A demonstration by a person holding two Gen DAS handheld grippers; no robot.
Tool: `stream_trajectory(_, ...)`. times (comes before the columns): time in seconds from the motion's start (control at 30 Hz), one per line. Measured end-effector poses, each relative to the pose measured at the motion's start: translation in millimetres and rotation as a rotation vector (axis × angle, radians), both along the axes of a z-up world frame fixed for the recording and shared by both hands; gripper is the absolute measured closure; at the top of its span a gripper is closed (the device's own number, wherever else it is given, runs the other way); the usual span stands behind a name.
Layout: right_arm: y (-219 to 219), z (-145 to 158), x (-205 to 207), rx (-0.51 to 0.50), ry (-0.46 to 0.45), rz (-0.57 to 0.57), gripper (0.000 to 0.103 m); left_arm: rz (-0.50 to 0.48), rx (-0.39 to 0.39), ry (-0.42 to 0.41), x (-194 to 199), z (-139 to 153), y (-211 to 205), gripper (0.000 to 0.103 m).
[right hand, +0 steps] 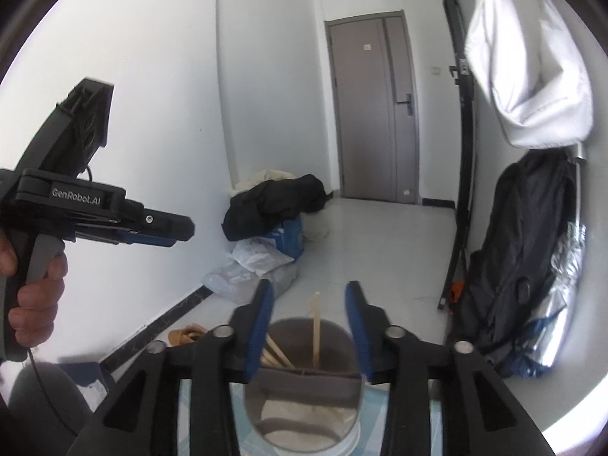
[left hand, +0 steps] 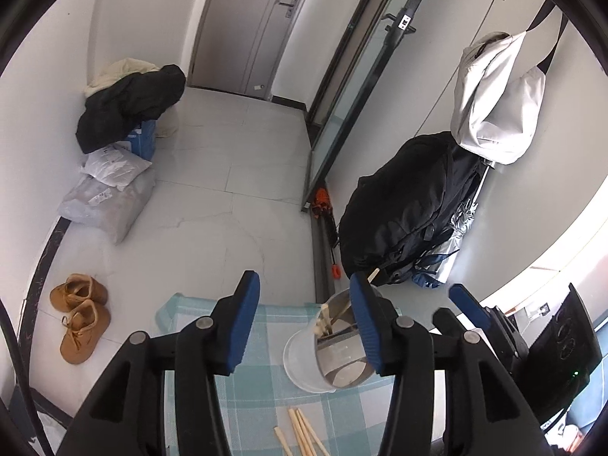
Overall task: Organize utensils
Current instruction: 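Open both tools to drop the chopsticks into the holder, then withdraw both open tools and lower them toward the chopstick pile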
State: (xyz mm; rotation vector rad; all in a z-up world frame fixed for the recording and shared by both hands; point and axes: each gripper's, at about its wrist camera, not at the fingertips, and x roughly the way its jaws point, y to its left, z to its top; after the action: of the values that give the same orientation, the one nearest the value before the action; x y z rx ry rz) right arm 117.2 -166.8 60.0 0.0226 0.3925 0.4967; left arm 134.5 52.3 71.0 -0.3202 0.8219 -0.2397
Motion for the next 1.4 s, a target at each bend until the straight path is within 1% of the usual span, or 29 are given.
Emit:
stream_trajectory(0.03, -2, 1, -5, 0.007, 0.001, -0.001, 0.057, 0.007, 0.005, -0.002, -4, 0, 0, 0.056)
stream_trajectory(0.1, -5, 2, -15, 0.012, 0.007, -0.003, 0.054, 0.034, 0.022, -0.017, -14, 3, 1, 0.047)
stream_trajectory(0.13, -7, 2, -21, 0.019, 0.009, -0.003, 0.054, 0.046, 0.024, -0.031, -20, 5, 1, 0.046)
stream_trajectory(0.17, -8, 3, -28, 0.025, 0.008, -0.009, 0.051, 0.051, 0.028, -0.043, -26, 7, 0, 0.043)
stream_trajectory(0.33, -11, 11, -51, 0.047, -0.001, -0.023, 0.044, 0.061, 0.084, -0.088, -53, 15, -10, 0.040)
stream_trajectory(0.4, -13, 15, -65, 0.056, -0.010, -0.029, 0.037, 0.074, 0.107, -0.100, -62, 16, -14, 0.033)
stream_trajectory(0.47, -16, 19, -76, 0.075, -0.018, -0.039, 0.034, 0.078, 0.105, -0.121, -72, 18, -15, 0.031)
stream_trajectory(0.53, -15, 21, -84, 0.087, -0.017, -0.040, 0.033, 0.084, 0.110, -0.136, -81, 19, -16, 0.029)
stream_trajectory(0.6, -16, 23, -93, 0.099, -0.021, -0.046, 0.029, 0.095, 0.122, -0.151, -90, 20, -16, 0.024)
stream_trajectory(0.67, -17, 24, -101, 0.109, -0.032, -0.049, 0.024, 0.102, 0.130, -0.163, -96, 20, -16, 0.021)
stream_trajectory(0.7, -17, 25, -107, 0.113, -0.043, -0.057, 0.020, 0.106, 0.131, -0.173, -100, 20, -16, 0.020)
stream_trajectory(0.8, -17, 25, -121, 0.113, -0.072, -0.074, 0.016, 0.109, 0.137, -0.185, -108, 17, -17, 0.018)
stream_trajectory(0.97, -16, 19, -136, 0.102, -0.069, -0.089, 0.013, 0.113, 0.160, -0.200, -121, 7, -22, 0.017)
stream_trajectory(1.07, -16, 12, -143, 0.092, -0.065, -0.101, 0.007, 0.110, 0.182, -0.206, -129, 2, -29, 0.015)
stream_trajectory(1.1, -15, 10, -145, 0.089, -0.063, -0.103, 0.006, 0.107, 0.197, -0.208, -131, 0, -31, 0.013)
stream_trajectory(1.2, -14, 2, -151, 0.078, -0.050, -0.107, 0.006, 0.123, 0.225, -0.227, -138, -6, -33, 0.011)
stream_trajectory(1.3, -13, -8, -155, 0.067, -0.041, -0.116, 0.005, 0.128, 0.221, -0.240, -142, -13, -32, 0.011)
stream_trajectory(1.4, -17, -18, -161, 0.059, -0.046, -0.162, 0.004, 0.124, 0.228, -0.241, -145, -24, -32, 0.011)
